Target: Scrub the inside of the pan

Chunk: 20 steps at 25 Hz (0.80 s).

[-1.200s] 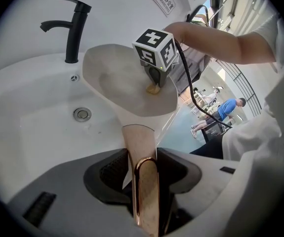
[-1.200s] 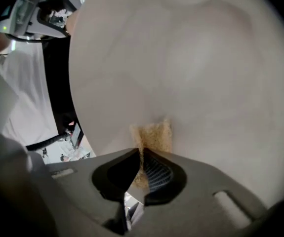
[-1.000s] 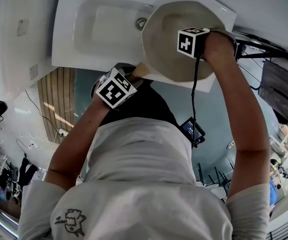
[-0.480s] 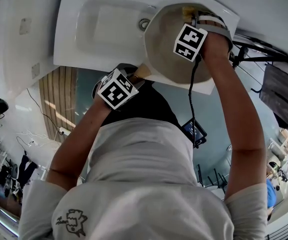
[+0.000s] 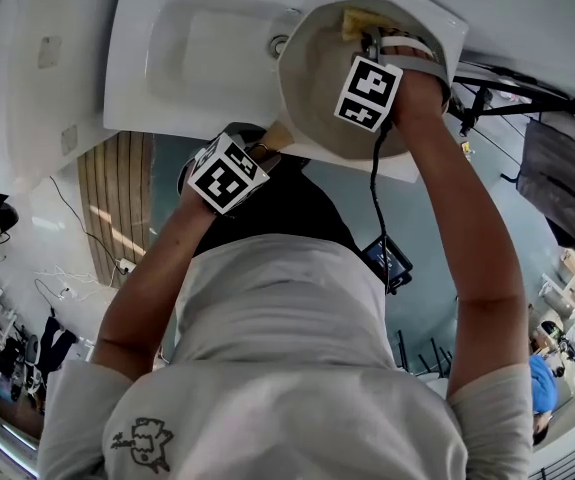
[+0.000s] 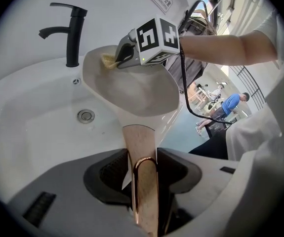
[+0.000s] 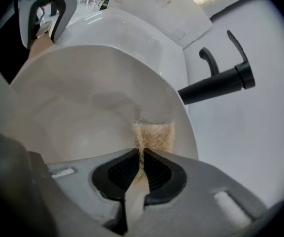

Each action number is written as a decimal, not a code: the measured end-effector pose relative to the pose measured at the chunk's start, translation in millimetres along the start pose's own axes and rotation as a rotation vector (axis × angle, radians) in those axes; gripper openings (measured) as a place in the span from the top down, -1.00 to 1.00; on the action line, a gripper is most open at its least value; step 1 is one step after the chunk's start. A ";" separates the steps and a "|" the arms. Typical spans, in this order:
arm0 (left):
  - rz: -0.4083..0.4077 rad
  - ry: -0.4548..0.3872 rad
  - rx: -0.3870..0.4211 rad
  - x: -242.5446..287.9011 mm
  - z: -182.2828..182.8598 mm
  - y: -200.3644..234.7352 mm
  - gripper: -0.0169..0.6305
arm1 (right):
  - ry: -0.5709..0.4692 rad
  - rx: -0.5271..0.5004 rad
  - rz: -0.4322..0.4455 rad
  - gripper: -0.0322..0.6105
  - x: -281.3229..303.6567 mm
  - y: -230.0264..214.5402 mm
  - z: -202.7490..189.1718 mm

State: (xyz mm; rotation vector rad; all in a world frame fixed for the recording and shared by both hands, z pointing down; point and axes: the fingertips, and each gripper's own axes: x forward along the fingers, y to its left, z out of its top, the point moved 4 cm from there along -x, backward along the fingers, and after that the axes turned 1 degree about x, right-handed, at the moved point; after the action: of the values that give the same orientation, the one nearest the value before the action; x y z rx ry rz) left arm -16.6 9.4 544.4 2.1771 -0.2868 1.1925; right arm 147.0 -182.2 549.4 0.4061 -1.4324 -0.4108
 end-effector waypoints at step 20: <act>0.198 -0.138 0.168 -71.3 53.3 -68.3 0.38 | -0.285 0.538 -0.032 0.82 -175.3 56.1 -36.9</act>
State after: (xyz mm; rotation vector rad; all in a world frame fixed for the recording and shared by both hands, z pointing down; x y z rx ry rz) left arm 11.1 21.8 436.3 2.4280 -0.4858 1.2119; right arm 168.9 -44.7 423.5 0.8289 -1.8152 -0.1020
